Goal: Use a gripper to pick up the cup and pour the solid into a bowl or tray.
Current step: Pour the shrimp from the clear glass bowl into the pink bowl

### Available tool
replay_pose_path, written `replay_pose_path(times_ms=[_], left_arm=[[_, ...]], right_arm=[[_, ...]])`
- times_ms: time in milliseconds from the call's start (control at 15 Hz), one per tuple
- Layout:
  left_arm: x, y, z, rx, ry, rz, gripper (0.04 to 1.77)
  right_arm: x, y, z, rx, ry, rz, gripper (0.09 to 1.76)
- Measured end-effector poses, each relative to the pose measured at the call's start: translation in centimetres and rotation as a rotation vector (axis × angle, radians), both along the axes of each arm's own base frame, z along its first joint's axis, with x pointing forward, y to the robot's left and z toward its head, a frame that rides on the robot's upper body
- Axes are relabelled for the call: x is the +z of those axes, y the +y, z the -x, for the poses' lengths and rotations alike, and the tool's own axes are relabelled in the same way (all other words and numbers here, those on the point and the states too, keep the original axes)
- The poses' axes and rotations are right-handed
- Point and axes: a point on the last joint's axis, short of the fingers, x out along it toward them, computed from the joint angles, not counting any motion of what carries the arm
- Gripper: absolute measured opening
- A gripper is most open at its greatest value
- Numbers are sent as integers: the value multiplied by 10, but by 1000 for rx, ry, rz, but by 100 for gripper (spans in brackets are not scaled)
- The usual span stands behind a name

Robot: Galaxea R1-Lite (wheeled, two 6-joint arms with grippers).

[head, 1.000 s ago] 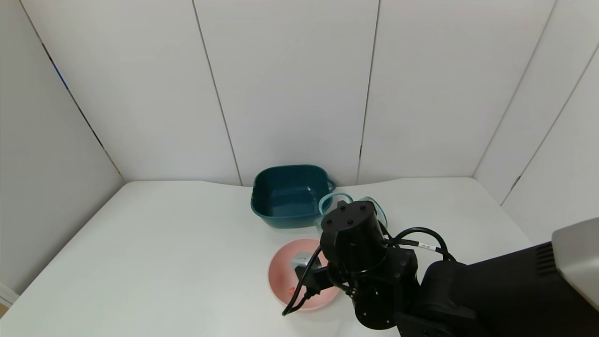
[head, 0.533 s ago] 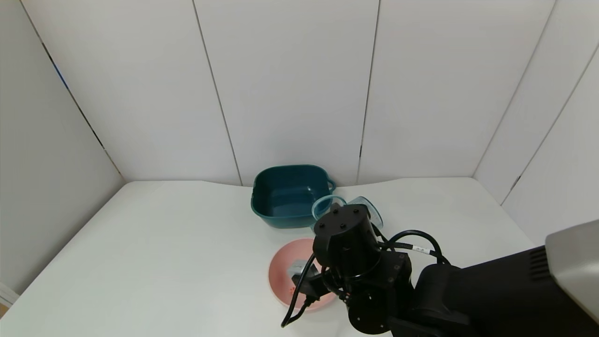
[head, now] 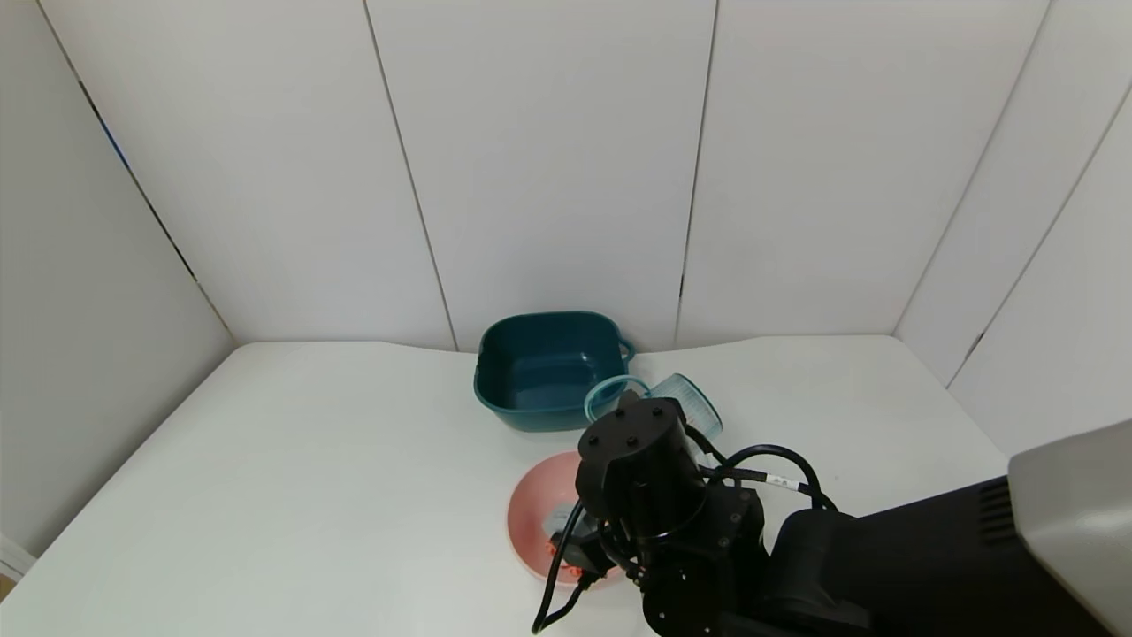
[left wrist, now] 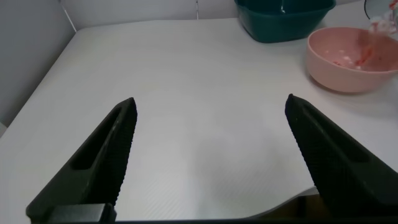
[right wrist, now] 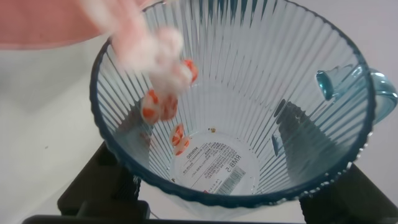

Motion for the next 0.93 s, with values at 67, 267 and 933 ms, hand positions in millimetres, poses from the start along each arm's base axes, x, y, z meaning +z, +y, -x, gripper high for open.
replay_pose_path(times_ms=[67,267,933], left_arm=[[0,0,0,0,0,0,172],[0,0,0,0,0,0,172],[0,0,0,0,0,0,172]], right_arm=[[-1,0,0,4,0,17,137],[-3,2,2,17,1,68,137],[-3,7,8,57,-4,151,137]])
